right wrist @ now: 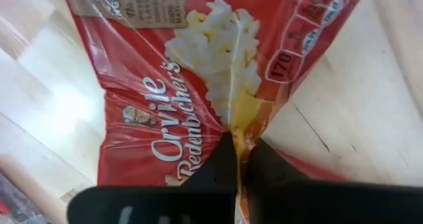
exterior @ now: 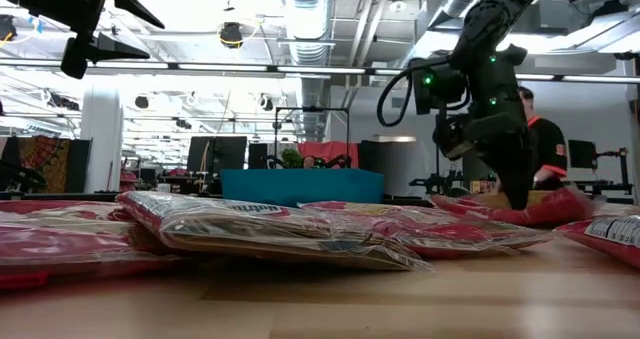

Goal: Sort popcorn bags into baskets
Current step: Put the red popcorn bag into the blue bin

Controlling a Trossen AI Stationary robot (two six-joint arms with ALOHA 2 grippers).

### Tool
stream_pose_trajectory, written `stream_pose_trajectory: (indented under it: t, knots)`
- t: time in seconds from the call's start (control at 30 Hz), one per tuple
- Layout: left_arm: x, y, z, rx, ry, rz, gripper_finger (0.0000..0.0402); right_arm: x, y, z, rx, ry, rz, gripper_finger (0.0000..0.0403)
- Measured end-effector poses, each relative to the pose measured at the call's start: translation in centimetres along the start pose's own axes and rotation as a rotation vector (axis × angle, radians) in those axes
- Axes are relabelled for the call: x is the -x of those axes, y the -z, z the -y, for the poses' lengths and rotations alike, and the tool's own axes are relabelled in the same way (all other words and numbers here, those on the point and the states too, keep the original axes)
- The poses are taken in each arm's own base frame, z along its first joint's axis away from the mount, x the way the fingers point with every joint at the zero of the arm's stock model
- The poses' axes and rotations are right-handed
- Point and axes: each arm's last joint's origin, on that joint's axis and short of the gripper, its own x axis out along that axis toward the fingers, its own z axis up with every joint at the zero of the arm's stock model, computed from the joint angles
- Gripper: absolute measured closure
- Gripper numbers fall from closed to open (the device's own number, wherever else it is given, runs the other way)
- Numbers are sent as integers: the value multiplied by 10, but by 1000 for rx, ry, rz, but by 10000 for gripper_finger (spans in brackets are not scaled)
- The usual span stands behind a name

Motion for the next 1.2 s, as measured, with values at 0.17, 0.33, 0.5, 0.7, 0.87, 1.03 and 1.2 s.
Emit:
stream_pose_trajectory:
  t: [0.17, 0.33, 0.5, 0.7, 0.87, 1.03, 1.2]
  knots:
    - [0, 0, 0, 0, -3, 3, 152, 18, 4, -1, -69, -31, 72, 383]
    - [0, 0, 0, 0, -3, 3, 152, 55, 2, -9, -126, -129, 191, 391]
    - [0, 0, 0, 0, -4, 4, 152, 99, -10, -19, -202, -236, 350, 395]
    - [0, 0, 0, 0, -4, 3, 152, 141, -58, -35, -329, -393, 692, 395]
    - [0, 0, 0, 0, -1, 1, 152, 146, -114, -42, -416, -417, 815, 396]
    - [0, 0, 0, 1, 2, -1, 152, 141, -171, -54, -477, -381, 885, 388]
    - [0, 0, 0, 4, 4, -3, 152, 126, -208, -56, -621, -367, 879, 384]
